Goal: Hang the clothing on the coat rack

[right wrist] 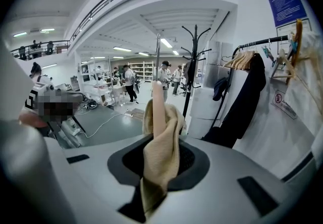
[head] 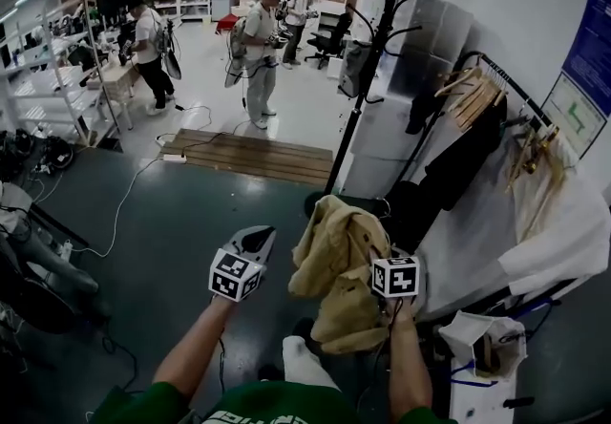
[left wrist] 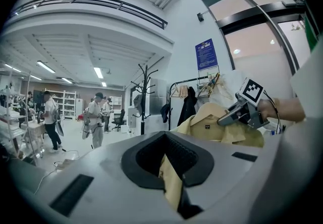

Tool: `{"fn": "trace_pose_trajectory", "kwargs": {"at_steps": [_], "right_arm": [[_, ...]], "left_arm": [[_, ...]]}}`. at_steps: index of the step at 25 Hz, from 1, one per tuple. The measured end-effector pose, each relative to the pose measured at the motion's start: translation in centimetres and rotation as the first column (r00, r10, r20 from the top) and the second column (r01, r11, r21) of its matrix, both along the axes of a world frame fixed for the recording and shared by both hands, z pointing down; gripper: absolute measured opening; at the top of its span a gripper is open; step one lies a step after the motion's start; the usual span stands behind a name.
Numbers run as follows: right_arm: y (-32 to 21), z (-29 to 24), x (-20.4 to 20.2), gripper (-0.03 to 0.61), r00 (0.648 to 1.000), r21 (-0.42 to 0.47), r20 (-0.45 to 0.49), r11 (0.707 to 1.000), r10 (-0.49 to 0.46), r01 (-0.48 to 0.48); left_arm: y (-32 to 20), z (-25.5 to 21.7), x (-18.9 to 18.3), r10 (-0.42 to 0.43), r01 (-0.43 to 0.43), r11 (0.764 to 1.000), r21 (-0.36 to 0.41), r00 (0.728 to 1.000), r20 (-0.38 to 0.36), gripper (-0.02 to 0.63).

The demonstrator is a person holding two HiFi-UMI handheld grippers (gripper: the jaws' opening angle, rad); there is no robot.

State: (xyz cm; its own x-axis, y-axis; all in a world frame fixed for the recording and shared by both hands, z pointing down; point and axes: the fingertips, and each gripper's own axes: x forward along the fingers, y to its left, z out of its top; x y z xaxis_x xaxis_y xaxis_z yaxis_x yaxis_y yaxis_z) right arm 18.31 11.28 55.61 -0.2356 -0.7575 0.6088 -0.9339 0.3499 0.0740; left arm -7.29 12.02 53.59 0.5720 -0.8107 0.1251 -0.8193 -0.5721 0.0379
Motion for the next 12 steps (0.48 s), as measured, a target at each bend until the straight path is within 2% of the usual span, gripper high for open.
{"fn": "trace_pose_trajectory", "kwargs": {"at_steps": [12], "right_arm": [[-11.2,2.1,-1.9,0.067,0.998,-0.029,0.014,0.998,-0.063,0.063]], "left_arm": [[-11.1,1.4,-1.6,-0.055,0.055,0.998,-0.022,0.998,0.029,0.003]]}}
